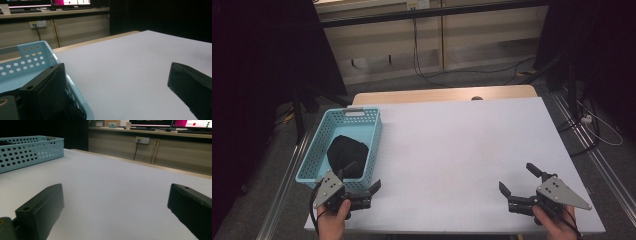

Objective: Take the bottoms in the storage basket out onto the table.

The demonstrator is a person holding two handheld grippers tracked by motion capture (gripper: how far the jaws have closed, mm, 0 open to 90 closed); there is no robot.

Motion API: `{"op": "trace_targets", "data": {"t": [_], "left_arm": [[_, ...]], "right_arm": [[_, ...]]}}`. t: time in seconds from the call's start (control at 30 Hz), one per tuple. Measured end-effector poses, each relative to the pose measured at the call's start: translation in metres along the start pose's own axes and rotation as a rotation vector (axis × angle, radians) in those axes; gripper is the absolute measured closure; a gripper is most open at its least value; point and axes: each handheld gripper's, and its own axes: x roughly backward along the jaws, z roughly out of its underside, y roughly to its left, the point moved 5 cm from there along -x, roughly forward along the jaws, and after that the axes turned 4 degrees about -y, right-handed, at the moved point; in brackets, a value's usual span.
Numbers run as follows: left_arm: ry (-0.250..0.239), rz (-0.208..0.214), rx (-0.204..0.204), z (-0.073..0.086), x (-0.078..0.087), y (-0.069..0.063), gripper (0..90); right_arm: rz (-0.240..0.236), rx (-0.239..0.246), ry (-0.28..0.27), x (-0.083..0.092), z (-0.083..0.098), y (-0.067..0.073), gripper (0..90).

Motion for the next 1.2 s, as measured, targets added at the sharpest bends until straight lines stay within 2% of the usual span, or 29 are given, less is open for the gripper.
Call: {"op": "trace_targets", "data": {"t": [0.4, 0.53, 0.63, 0.77, 0.8, 0.83, 0.9, 1.0, 1.2], "left_arm": [[0.01, 0.001, 0.011, -0.003, 0.0, 0.0, 2.1], [0.014, -0.018, 0.034, -0.006, -0.001, 0.006, 2.0], [0.01, -0.014, 0.032, -0.012, -0.001, 0.009, 2.1], [0.001, -0.026, 0.029, -0.026, 0.001, 0.019, 2.1], [-0.001, -0.041, 0.031, -0.031, 0.002, 0.026, 2.0], [-0.001, -0.041, 0.031, -0.031, 0.002, 0.026, 2.0], [-0.002, -0.067, 0.043, -0.038, 0.001, 0.038, 2.0], [-0.002, -0.084, 0.054, -0.043, -0.001, 0.045, 2.0], [0.006, -0.113, 0.071, -0.051, -0.009, 0.064, 2.0]], "right_arm": [[-0.005, 0.009, 0.001, 0.0, 0.0, 0.001, 0.0], [-0.01, 0.008, 0.002, 0.0, 0.0, 0.002, 0.0], [-0.009, 0.013, 0.004, -0.001, 0.0, 0.002, 0.0], [-0.017, 0.033, 0.009, -0.001, 0.001, 0.002, 0.0], [-0.018, 0.031, 0.01, -0.001, 0.001, 0.002, 0.0], [-0.018, 0.029, 0.009, 0.0, 0.002, 0.001, 0.0], [-0.018, 0.017, 0.001, 0.0, 0.0, 0.0, 0.0], [-0.018, 0.015, -0.003, 0.0, -0.001, 0.001, 0.0], [-0.035, 0.028, 0.003, -0.001, -0.001, 0.004, 0.0]]}}
